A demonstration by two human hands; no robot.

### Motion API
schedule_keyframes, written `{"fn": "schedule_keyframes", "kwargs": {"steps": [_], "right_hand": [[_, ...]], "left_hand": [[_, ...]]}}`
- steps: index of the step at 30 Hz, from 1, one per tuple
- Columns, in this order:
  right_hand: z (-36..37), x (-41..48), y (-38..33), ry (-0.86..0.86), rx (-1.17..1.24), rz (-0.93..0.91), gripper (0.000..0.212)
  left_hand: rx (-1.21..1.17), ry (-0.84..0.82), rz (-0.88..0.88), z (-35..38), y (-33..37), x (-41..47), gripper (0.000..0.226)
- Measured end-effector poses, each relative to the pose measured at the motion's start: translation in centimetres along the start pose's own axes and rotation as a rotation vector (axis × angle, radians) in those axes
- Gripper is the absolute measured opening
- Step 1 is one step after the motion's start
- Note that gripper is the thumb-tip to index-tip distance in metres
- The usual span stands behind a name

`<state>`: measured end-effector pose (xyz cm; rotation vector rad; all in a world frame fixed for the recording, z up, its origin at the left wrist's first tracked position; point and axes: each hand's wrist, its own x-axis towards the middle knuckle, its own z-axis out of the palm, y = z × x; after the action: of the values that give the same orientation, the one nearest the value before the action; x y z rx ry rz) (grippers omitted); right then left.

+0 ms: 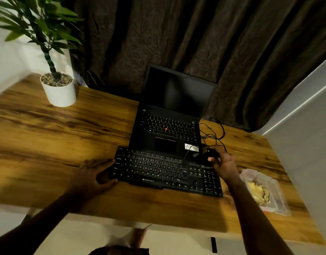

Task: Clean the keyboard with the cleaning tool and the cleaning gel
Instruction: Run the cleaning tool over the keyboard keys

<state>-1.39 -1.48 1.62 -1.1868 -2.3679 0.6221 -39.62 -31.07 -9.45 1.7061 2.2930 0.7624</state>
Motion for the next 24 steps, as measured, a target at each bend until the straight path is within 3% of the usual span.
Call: {"fn": "schedule_keyframes", "kwargs": {"steps": [7, 13, 19, 21, 24], "right_hand": [[0.1, 1.3, -1.0, -0.1, 0.099, 0.009, 0.038], [-4.7, -0.7, 3.3, 0.003, 0.012, 0.069, 0.041], [-3.1, -0.6, 2.6, 0.02, 0.005, 0.042, 0.041], [-2.4, -0.5, 1.5, 0.048, 0.045, 0.003, 0.048], [-2.3, -0.5, 0.6, 0.094, 0.08, -0.032, 0.074]], "left_hand": [[-0.019, -0.021, -0.014, 0.0, 0.0, 0.0, 0.081], [-0.023, 0.005, -0.014, -0.3, 0.7, -0.1, 0.086], [-0.024, -0.008, -0.032, -0.5, 1.1, -0.2, 0.093], [-0.013, -0.016, -0.031, -0.3, 0.7, -0.1, 0.088], [-0.009, -0.014, -0.034, -0.5, 0.8, -0.1, 0.085]]}}
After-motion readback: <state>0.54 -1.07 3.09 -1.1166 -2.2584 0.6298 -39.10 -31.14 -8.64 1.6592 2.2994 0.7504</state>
